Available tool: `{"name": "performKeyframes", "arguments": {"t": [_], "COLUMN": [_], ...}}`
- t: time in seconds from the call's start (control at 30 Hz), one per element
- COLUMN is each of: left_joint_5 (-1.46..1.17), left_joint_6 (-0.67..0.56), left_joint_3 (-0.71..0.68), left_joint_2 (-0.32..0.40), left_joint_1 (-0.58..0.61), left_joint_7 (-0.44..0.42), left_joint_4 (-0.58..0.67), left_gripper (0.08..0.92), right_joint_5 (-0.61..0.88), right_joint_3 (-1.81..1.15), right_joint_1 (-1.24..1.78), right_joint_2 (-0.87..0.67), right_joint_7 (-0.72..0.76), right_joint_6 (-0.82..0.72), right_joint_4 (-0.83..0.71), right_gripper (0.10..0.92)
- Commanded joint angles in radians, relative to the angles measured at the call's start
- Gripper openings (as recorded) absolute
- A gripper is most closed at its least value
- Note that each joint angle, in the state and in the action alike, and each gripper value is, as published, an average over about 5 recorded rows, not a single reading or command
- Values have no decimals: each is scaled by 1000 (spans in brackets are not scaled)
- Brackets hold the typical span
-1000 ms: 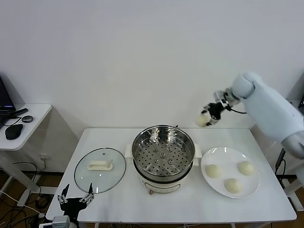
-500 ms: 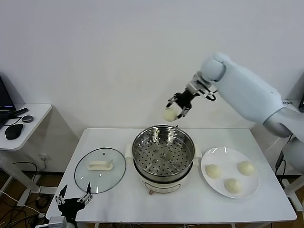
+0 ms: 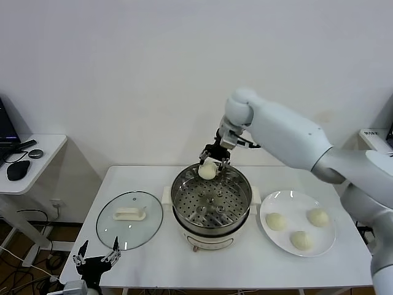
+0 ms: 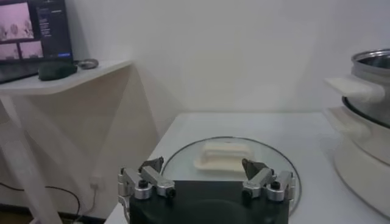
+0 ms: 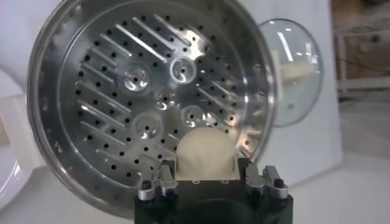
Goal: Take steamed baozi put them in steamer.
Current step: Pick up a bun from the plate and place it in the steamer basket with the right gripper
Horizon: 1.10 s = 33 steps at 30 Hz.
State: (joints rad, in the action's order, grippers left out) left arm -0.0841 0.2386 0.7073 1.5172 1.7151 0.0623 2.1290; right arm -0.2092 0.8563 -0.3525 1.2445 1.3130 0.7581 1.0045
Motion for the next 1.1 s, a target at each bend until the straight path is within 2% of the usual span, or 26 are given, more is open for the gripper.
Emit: {"name": "performKeyframes", "arguments": {"t": [0.03, 0.3, 0.73, 0.87, 1.0, 1.1], "left_joint_5": [-5, -4, -3, -3, -3, -3], "left_joint_6": [2, 6, 5, 5, 5, 6], "left_joint_3": [1, 4, 0, 0, -1, 0], "left_joint_2": [13, 8, 4, 2, 1, 1], "left_joint_1": [-2, 0, -7, -8, -10, -12], "left_joint_7": [-2, -7, -6, -5, -6, -6], "left_joint_4": [-12, 0, -12, -19, -18, -17], "left_gripper": [823, 823, 823, 823, 823, 823], "right_joint_5": [-130, -281, -297, -249, -110, -16], "right_joint_3": [7, -57, -63, -40, -2, 5], "right_joint_1": [46, 128, 146, 130, 83, 44], "right_joint_2": [44, 46, 46, 36, 7, -27], "right_joint_7": [-6, -68, -136, -159, -125, -106], "right_joint_6": [69, 69, 40, -2, -63, -100], "right_joint_4": [-5, -42, -60, -41, -8, 24], "right_gripper": [585, 585, 601, 689, 792, 818]}}
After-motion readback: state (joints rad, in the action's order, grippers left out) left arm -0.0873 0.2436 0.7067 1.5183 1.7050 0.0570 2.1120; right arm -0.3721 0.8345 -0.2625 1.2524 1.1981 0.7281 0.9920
